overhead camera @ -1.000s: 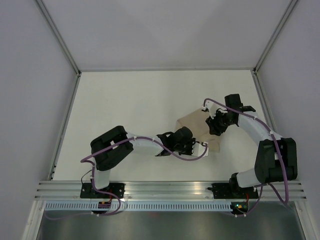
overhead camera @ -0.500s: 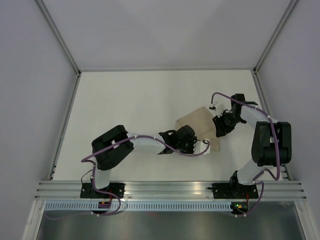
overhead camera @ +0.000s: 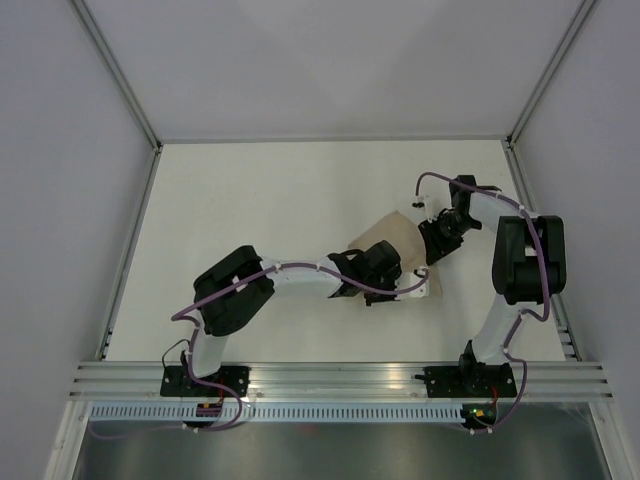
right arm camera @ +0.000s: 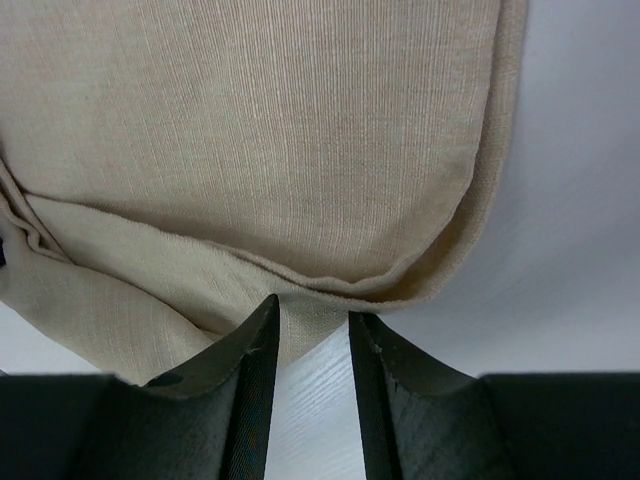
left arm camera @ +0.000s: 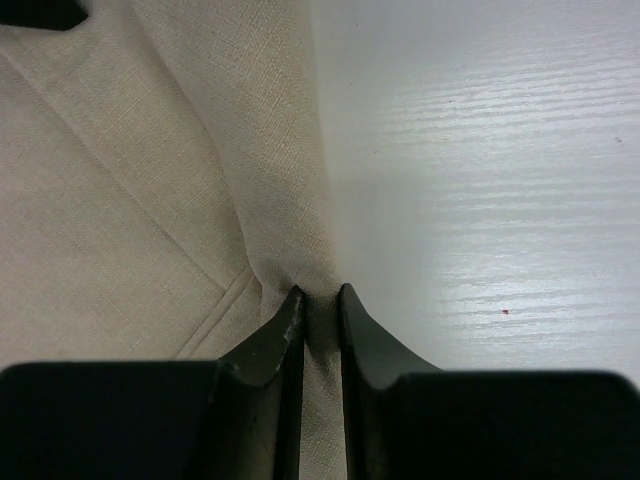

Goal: Fold the napkin, place the utensils inside, and roll it up
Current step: Roll the napkin with the utensil

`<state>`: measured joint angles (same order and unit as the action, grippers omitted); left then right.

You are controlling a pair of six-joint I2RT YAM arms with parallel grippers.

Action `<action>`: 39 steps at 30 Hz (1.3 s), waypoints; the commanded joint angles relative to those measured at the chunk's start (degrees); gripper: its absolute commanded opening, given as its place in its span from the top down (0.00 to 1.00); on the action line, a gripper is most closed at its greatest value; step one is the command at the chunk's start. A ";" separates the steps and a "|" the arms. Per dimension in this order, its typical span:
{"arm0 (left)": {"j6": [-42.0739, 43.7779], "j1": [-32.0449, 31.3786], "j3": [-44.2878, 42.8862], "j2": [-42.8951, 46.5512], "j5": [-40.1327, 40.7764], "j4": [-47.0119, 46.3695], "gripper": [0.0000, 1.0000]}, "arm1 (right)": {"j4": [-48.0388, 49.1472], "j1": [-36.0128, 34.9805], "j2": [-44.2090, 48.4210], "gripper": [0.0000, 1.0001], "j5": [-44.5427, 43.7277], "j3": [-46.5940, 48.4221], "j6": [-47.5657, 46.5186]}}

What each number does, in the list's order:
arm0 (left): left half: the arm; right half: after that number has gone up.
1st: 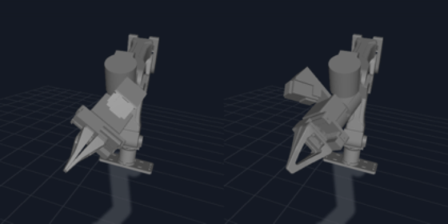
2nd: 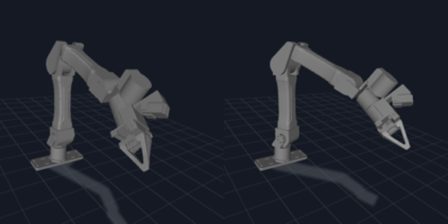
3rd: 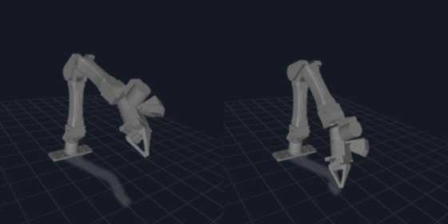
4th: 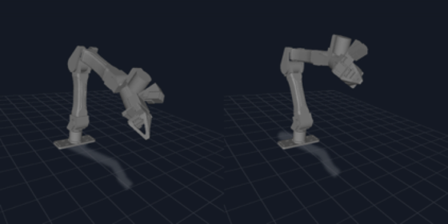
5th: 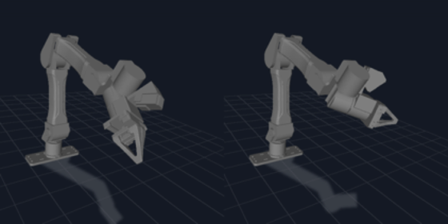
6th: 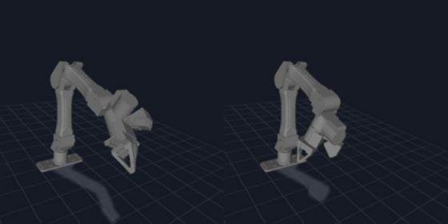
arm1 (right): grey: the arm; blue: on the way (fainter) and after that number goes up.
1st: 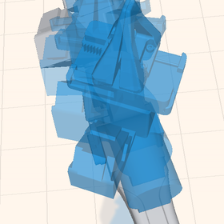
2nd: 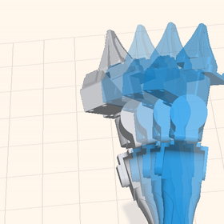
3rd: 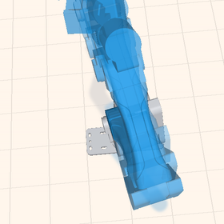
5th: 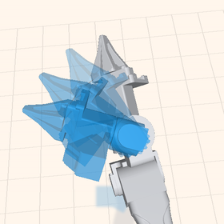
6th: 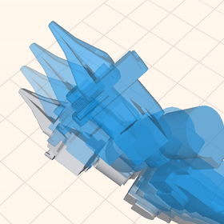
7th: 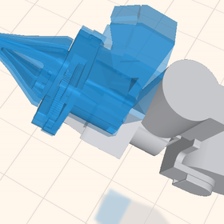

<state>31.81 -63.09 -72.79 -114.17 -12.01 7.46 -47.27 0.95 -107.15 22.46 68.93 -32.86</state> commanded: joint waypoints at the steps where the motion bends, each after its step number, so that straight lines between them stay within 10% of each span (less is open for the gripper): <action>1: -5.53 -0.19 -2.61 -3.07 -7.93 11.86 0.98 | 5.16 -2.97 -3.67 0.59 -4.88 2.00 1.92; 27: -23.28 16.06 -18.17 -22.76 -55.03 29.10 0.98 | 14.99 -2.01 4.05 0.48 -3.48 1.30 3.51; 39: -31.20 17.48 -20.10 -25.40 -55.31 28.75 0.98 | 9.32 -0.42 21.27 0.50 10.76 -5.98 -10.63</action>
<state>4.80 -45.80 -92.20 -136.59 -71.02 34.11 -34.44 2.35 -92.86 26.92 65.58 -36.12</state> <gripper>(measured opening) 0.202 0.508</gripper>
